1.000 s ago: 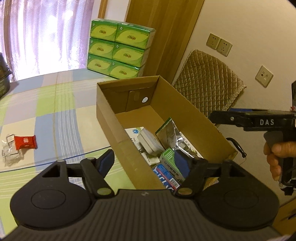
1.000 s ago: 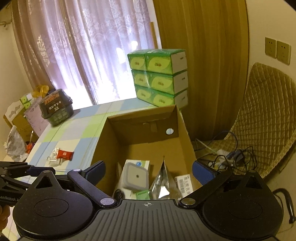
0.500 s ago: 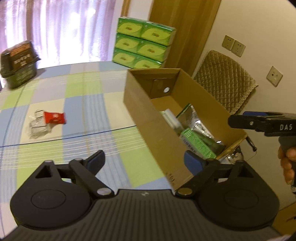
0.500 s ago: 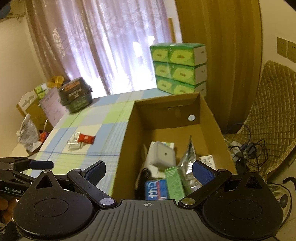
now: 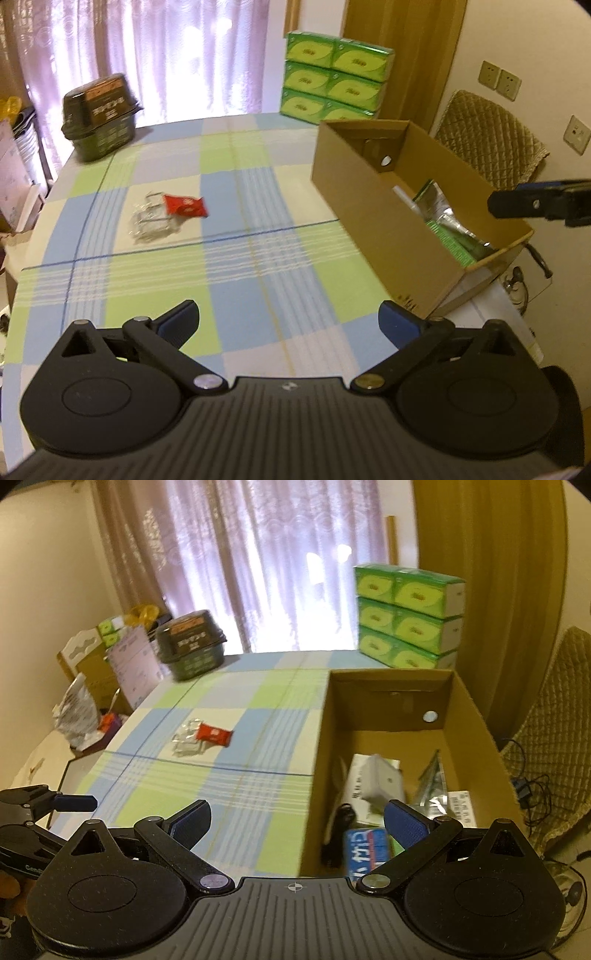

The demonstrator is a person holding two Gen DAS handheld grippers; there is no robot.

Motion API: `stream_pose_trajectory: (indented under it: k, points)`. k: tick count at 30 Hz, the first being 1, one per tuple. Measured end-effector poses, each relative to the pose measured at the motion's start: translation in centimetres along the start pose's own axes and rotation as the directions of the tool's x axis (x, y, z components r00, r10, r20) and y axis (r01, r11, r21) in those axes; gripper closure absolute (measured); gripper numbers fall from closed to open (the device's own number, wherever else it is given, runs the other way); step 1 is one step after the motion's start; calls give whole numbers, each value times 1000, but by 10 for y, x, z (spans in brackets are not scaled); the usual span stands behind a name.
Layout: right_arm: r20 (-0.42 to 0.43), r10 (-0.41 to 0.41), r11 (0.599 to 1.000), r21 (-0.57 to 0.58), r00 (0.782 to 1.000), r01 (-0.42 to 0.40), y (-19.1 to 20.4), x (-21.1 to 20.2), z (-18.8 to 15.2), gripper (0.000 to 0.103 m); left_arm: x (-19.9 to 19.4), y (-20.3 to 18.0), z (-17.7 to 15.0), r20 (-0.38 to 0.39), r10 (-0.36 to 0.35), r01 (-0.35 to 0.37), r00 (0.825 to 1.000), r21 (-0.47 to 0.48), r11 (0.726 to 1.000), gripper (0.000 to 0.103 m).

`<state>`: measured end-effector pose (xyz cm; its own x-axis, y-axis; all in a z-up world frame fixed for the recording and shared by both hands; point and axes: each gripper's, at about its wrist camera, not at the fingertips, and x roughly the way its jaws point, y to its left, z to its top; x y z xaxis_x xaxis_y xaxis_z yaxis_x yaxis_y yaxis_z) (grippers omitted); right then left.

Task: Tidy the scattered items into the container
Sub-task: 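Open both tools to drop the bag and spoon, then withdraw, then grasp the red candy packet with the right tool while the left grasps the clear package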

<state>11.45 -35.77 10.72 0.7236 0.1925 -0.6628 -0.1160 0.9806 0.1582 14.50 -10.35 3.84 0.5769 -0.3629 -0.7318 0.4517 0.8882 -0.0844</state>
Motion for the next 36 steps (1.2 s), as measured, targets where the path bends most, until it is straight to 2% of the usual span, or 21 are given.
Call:
stream_pose_trajectory:
  k: [10, 21, 25, 31, 36]
  points:
    - [-33, 44, 995, -86, 998, -47, 40, 21, 6, 0, -3, 50, -25, -36, 69, -70, 997, -30, 997, 1]
    - [-90, 82, 963, -249, 993, -102, 83, 70, 21, 0, 14, 100, -21, -47, 116, -116, 992, -17, 993, 1]
    - [-129, 61, 920, -377, 990, -106, 102, 105, 27, 0, 28, 116, -15, -46, 124, -124, 991, 5, 992, 1]
    - [-201, 76, 823, -541, 977, -175, 119, 163, 36, 0, 65, 137, -3, -43, 148, -144, 988, 77, 987, 2]
    - [-238, 89, 753, -619, 967, -222, 120, 210, 49, 0, 96, 159, 11, -37, 135, -132, 990, 83, 988, 2]
